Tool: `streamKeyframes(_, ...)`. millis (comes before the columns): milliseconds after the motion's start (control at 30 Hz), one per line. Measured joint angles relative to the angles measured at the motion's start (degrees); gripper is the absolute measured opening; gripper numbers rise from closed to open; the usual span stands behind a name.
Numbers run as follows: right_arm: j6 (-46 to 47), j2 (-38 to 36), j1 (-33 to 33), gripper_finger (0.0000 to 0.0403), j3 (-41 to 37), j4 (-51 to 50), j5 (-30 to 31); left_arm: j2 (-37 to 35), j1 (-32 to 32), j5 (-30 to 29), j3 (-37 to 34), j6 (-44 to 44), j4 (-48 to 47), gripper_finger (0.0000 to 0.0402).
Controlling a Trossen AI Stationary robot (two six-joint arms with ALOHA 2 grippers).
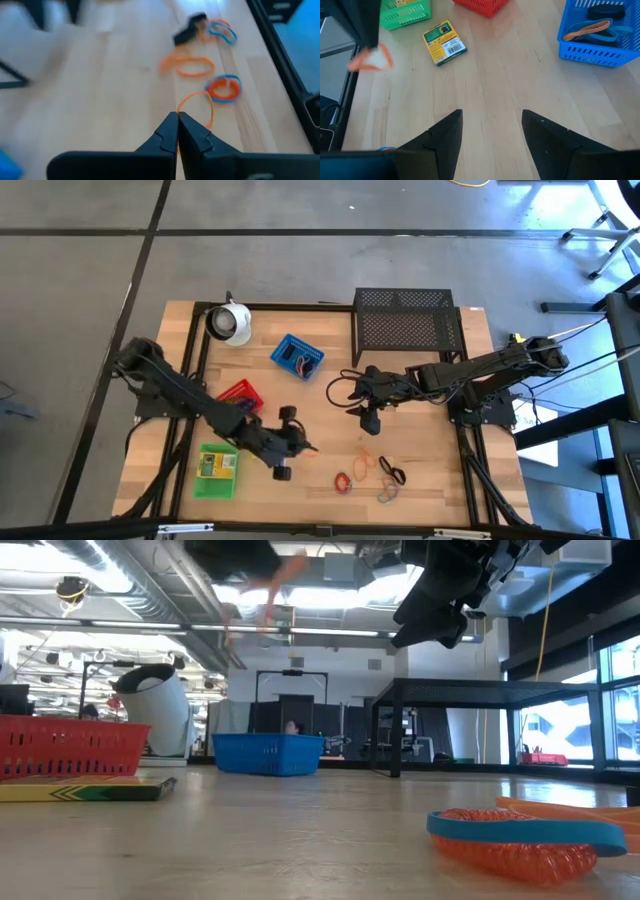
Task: Pick & Place Office Desk Supplies
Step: Put the orange rubber band into the blue bin
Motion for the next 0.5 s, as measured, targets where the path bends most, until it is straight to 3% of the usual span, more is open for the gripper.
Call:
streamKeyframes(267,0.02,0.0,0.0,0.0207,0.0,0.25,0.46,-9.4,0.47,-18.91,0.05,-0.02,-4.75,0.0001)
streamKeyframes(500,0.43,0.0,0.01,0.0207,0.0,0.45,2.71,-12.94,5.25,-33.4,0.07,-0.02,-5.44,0.0002)
